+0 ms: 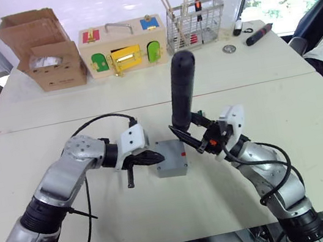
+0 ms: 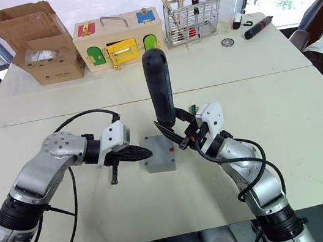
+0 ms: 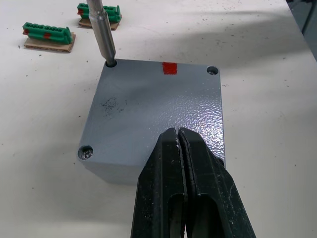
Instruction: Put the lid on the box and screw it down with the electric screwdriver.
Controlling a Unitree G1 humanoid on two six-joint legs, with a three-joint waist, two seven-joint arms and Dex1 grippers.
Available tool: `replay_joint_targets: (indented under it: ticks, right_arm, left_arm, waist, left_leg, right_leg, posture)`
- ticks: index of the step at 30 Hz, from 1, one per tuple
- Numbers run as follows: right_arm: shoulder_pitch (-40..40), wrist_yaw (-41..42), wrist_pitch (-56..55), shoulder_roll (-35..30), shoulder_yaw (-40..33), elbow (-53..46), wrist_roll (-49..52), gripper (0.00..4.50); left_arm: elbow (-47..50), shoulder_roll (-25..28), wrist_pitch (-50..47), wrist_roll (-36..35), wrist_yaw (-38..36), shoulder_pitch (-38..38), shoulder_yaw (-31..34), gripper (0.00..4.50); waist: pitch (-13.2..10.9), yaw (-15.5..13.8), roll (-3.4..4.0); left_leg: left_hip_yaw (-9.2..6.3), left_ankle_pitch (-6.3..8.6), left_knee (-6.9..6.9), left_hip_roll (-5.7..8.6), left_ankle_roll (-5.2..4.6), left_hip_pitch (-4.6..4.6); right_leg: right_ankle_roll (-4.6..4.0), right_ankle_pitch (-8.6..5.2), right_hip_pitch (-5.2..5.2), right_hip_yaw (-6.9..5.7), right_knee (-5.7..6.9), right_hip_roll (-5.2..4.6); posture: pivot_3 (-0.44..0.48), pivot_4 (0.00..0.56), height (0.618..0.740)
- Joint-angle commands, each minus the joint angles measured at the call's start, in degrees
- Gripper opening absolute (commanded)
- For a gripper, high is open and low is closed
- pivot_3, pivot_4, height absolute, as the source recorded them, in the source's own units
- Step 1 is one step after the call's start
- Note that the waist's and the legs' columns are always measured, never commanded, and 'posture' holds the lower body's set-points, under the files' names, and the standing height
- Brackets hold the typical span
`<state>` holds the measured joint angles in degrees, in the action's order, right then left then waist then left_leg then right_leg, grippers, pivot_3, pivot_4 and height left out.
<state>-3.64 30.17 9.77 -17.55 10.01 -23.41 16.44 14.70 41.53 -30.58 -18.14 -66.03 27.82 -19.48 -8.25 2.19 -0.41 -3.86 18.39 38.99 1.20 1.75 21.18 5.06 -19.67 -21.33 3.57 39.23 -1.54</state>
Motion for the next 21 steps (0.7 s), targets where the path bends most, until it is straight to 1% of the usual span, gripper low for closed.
replay_joint_targets:
  ticks: [1, 7, 11, 14, 21]
  right_arm:
    - [2.95, 0.24, 2.55, -1.32, 1.89, 5.47, -2.79, 1.75]
    - [1.85, 0.05, 1.83, -1.16, 0.84, 5.24, -2.28, 1.75]
    - [0.35, 0.04, 0.66, -0.89, -0.58, 2.22, -0.91, 1.75]
    - [-3.74, -1.04, 2.07, -0.17, -3.32, -5.05, 2.88, 1.75]
    - [-9.74, -5.57, 14.17, -0.55, -8.02, -15.81, 11.54, 1.75]
  left_arm:
    - [-0.64, 0.21, -0.68, 1.66, -0.02, -0.62, -1.18, 0.00]
    - [-0.79, -0.04, -0.28, 2.22, -0.04, -1.01, -1.55, 0.00]
    - [-1.70, -0.40, 1.11, 3.98, -0.08, -1.44, -2.83, 0.00]
    - [-3.54, -1.56, 1.96, 5.10, 0.01, -1.54, -4.21, 0.00]
    - [-5.75, -3.41, 3.39, 6.58, 0.08, -1.74, -5.07, 0.00]
  waist:
    - [0.17, 0.00, -0.06]
    - [0.33, -0.18, -0.15]
    - [0.34, -0.46, -0.14]
    - [0.28, -1.10, -0.07]
    - [0.21, -1.54, 0.05]
  left_leg:
    - [-0.01, 0.00, 0.00, 0.00, 0.00, 0.00]
    - [-0.10, 0.01, -0.02, 0.00, -0.01, -0.01]
    - [-0.14, 0.01, -0.02, 0.01, -0.01, -0.01]
    - [-0.15, 0.01, -0.01, 0.02, -0.01, 0.01]
    - [-0.28, 0.01, 0.00, 0.05, -0.01, 0.25]
  right_leg:
    - [0.00, 0.00, 0.01, -0.01, -0.01, 0.00]
    - [0.00, 0.00, 0.09, -0.11, -0.09, -0.02]
    - [0.00, 0.00, 0.13, -0.17, -0.12, -0.04]
    - [0.00, 0.00, 0.11, -0.17, -0.13, -0.06]
    - [-0.01, 0.00, -0.04, -0.31, -0.23, -0.12]
  posture:
    - [0.000, 0.150, 0.740]
    - [0.000, 0.150, 0.740]
    - [0.000, 0.150, 0.740]
    - [0.000, 0.150, 0.740]
    - [0.000, 0.150, 0.740]
